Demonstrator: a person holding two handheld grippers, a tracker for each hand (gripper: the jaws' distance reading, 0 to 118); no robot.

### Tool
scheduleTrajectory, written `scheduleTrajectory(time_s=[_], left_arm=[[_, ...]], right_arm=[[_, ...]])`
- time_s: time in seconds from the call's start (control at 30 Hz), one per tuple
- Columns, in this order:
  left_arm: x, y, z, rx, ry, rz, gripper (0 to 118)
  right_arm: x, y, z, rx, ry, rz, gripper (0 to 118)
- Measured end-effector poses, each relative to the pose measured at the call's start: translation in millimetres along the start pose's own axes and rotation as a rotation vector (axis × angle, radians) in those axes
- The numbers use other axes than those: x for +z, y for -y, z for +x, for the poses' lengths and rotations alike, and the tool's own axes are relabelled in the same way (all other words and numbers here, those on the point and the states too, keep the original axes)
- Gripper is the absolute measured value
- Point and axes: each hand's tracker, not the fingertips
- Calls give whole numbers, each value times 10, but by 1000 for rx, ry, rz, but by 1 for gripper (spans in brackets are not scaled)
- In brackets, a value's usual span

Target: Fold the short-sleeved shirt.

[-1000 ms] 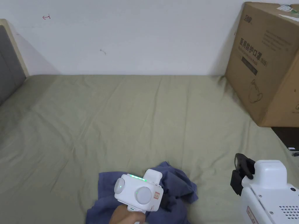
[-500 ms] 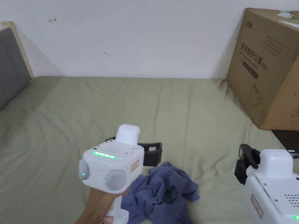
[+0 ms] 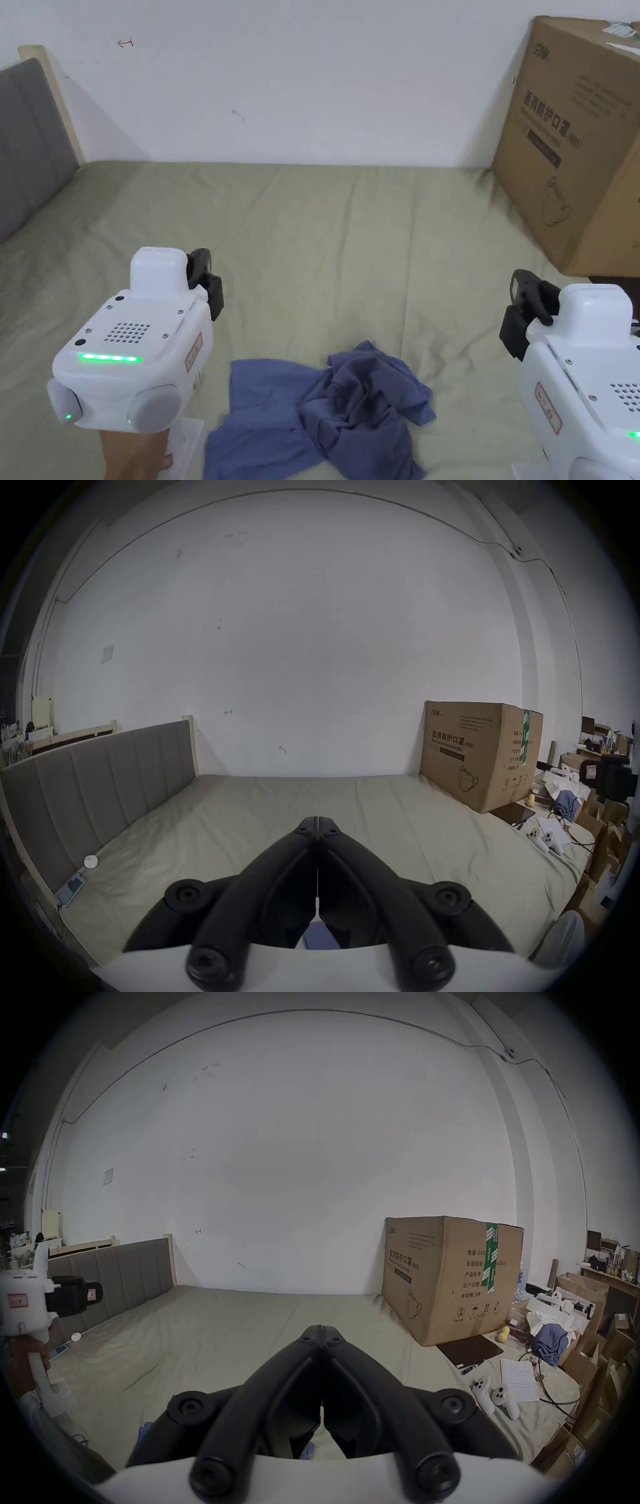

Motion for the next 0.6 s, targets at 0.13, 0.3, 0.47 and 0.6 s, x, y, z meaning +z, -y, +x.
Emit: scheduleTrajectory(time_s=[0.13, 0.3, 0.47, 0.6], left_arm=[[-7, 27, 7, -6, 12, -26, 0], [-108, 75, -31, 36, 22, -186, 0], [-235, 485, -107, 120, 35, -462, 0], [-236, 998, -135, 152, 34, -635, 0]], right_arm=[[-1, -17, -31, -1, -7, 5, 0], [0, -14, -46, -2, -12, 3, 0], [-3, 77, -35, -12, -12, -18, 0], [-23, 190, -31, -21, -14, -47, 0]])
